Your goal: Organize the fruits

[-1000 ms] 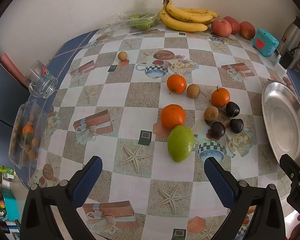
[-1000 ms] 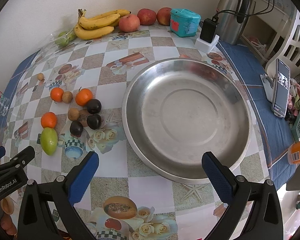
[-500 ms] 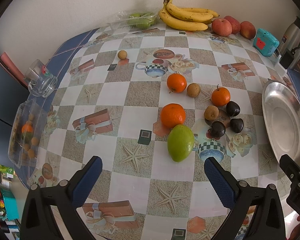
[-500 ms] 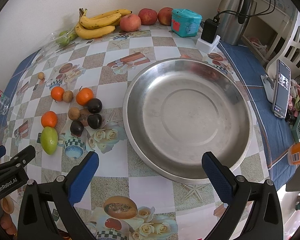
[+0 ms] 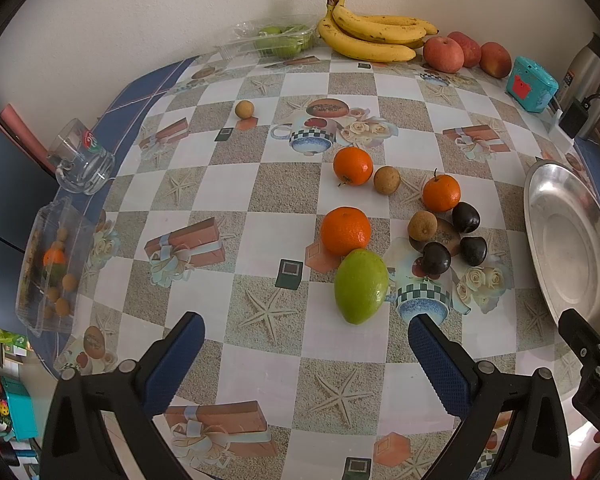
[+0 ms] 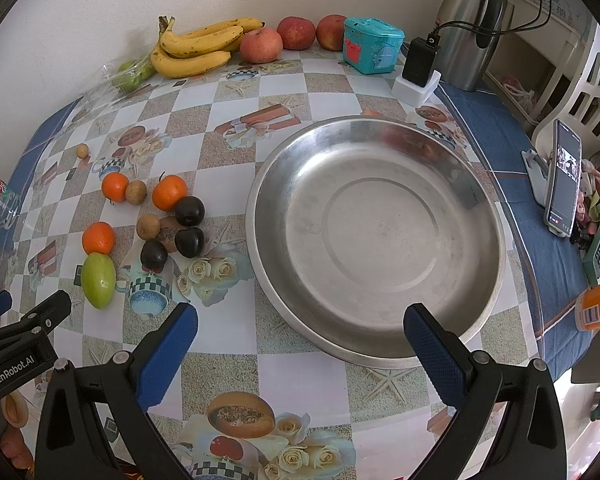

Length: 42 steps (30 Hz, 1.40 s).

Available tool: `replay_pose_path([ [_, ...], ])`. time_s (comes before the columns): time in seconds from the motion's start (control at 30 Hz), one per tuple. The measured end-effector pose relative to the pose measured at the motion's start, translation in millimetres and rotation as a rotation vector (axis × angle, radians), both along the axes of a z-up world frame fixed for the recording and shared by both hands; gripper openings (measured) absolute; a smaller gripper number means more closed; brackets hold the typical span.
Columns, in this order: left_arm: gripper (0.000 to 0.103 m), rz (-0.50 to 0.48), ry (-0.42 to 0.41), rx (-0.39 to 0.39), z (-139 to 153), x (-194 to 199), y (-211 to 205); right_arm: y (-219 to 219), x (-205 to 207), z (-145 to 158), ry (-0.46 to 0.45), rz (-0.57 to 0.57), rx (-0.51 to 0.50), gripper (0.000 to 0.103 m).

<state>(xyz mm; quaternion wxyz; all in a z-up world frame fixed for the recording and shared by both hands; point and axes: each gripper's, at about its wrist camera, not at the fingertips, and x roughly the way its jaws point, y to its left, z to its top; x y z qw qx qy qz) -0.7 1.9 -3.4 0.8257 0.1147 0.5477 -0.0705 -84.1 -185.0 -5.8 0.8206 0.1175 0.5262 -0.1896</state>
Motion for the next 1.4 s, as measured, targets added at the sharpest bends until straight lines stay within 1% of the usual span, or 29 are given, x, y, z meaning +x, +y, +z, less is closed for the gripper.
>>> replay_pose_path([
  [1.1,0.103,0.003,0.000,-0.010,-1.8,0.3,0.5,-0.2,0.9,1.8,-0.002,0.002,0.000,0.103],
  [1.2,0.103,0.016,-0.013,-0.026,-4.9,2.8,0.4,1.3,2.2,2.3,-0.034,0.014,0.020,0.103],
  [1.33,0.103,0.055,-0.012,-0.054,-4.1,14.5,2.2,4.9,12.4,8.3,-0.100,0.045,0.110,0.103],
  [1.4,0.103,0.087,0.000,-0.076,-4.4,21.0,5.5,7.0,17.9,13.0,-0.129,0.061,0.127,0.103],
])
